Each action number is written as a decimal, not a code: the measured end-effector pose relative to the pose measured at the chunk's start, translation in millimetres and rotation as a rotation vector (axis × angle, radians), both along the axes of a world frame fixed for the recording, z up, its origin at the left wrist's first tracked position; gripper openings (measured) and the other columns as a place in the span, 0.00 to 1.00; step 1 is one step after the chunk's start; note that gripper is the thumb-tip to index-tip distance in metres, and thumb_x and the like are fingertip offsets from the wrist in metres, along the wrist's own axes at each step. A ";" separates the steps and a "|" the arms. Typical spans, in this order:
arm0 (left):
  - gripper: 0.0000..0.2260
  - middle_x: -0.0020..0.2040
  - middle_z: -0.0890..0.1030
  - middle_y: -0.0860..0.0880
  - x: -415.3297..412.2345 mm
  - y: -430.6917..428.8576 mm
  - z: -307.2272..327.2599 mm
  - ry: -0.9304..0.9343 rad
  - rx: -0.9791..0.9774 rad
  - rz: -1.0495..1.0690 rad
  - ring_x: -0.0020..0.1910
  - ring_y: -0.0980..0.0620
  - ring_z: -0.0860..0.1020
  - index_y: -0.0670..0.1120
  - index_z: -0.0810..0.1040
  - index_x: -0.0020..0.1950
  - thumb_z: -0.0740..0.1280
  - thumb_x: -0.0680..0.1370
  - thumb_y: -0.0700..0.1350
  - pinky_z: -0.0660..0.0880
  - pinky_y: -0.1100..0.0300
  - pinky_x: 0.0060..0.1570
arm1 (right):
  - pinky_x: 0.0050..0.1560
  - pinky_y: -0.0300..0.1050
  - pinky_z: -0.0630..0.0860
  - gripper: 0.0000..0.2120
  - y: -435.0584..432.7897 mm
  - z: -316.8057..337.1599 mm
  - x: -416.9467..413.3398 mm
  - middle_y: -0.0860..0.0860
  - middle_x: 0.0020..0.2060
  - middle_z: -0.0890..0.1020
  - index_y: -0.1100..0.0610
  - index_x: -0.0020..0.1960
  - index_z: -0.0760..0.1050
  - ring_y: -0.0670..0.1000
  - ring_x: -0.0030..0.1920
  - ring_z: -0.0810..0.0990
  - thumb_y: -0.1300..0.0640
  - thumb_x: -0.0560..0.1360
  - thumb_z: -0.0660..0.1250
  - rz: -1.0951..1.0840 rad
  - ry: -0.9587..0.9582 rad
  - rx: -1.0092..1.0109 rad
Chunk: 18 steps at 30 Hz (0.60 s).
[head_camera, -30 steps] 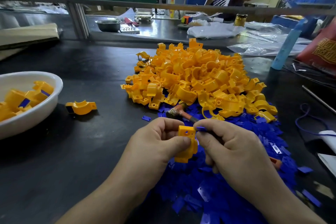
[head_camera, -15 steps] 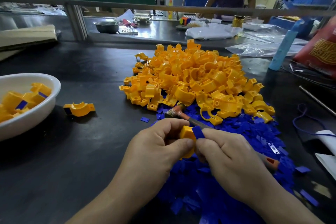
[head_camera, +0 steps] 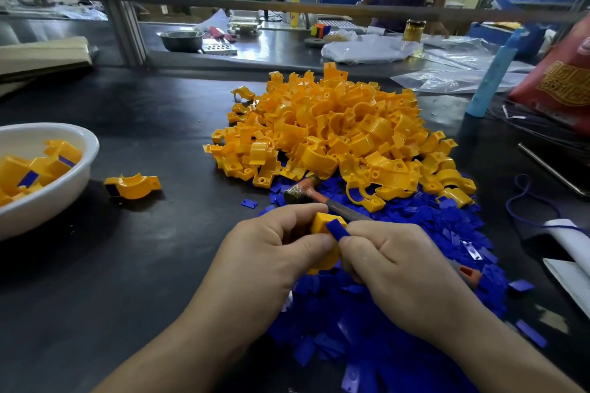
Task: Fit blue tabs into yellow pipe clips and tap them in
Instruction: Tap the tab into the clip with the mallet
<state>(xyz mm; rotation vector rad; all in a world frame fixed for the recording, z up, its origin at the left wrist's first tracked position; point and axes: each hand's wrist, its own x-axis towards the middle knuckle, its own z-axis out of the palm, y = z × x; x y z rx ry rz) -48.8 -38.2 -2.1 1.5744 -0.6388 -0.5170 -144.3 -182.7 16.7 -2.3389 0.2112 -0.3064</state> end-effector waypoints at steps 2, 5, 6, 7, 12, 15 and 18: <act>0.21 0.48 0.84 0.62 1.2 0.0 0.4 0.058 -0.023 -0.035 0.47 0.63 0.82 0.60 0.82 0.54 0.70 0.62 0.55 0.77 0.72 0.40 | 0.31 0.49 0.71 0.16 -1.8 -0.2 -1.4 0.52 0.29 0.75 0.53 0.32 0.72 0.50 0.31 0.73 0.50 0.76 0.56 0.022 -0.013 -0.133; 0.21 0.48 0.83 0.63 -0.4 -0.1 -0.8 0.014 0.023 -0.029 0.48 0.63 0.81 0.60 0.82 0.53 0.68 0.60 0.59 0.79 0.70 0.42 | 0.33 0.51 0.73 0.17 -2.0 -0.4 -1.5 0.50 0.29 0.74 0.52 0.33 0.71 0.49 0.31 0.73 0.46 0.74 0.52 0.050 0.007 -0.285; 0.19 0.48 0.84 0.62 -1.1 -0.6 -1.2 0.000 0.034 -0.025 0.48 0.63 0.81 0.60 0.82 0.52 0.68 0.62 0.59 0.80 0.68 0.44 | 0.33 0.52 0.73 0.17 -1.5 -0.8 -0.9 0.50 0.29 0.74 0.52 0.33 0.71 0.48 0.31 0.73 0.46 0.73 0.51 0.053 0.011 -0.313; 0.17 0.47 0.84 0.61 -1.4 -1.2 -1.5 -0.003 0.032 -0.022 0.47 0.62 0.82 0.59 0.83 0.51 0.68 0.63 0.58 0.80 0.67 0.44 | 0.33 0.53 0.73 0.18 -1.3 -1.6 -0.3 0.50 0.29 0.74 0.53 0.33 0.71 0.48 0.31 0.73 0.45 0.73 0.51 0.046 0.010 -0.313; 0.14 0.46 0.86 0.53 2.6 -1.8 -4.8 0.090 -0.058 0.005 0.45 0.54 0.85 0.57 0.85 0.49 0.69 0.66 0.54 0.80 0.65 0.39 | 0.32 0.41 0.77 0.08 -3.6 -4.4 0.0 0.45 0.36 0.79 0.44 0.42 0.75 0.43 0.34 0.78 0.42 0.72 0.60 -0.106 -0.046 -0.021; 0.13 0.48 0.86 0.50 4.8 -0.5 -6.4 0.124 -0.079 -0.002 0.49 0.51 0.85 0.60 0.84 0.50 0.69 0.67 0.54 0.81 0.56 0.47 | 0.36 0.32 0.77 0.10 -2.5 -6.6 1.1 0.42 0.42 0.80 0.36 0.55 0.74 0.43 0.38 0.82 0.50 0.76 0.64 -0.049 -0.063 0.220; 0.13 0.48 0.86 0.50 7.0 0.2 -7.9 0.156 -0.097 -0.016 0.48 0.51 0.85 0.60 0.84 0.50 0.69 0.67 0.54 0.80 0.59 0.45 | 0.39 0.33 0.78 0.15 1.3 -9.3 1.6 0.42 0.44 0.80 0.35 0.59 0.74 0.44 0.40 0.82 0.53 0.77 0.64 -0.022 -0.115 0.267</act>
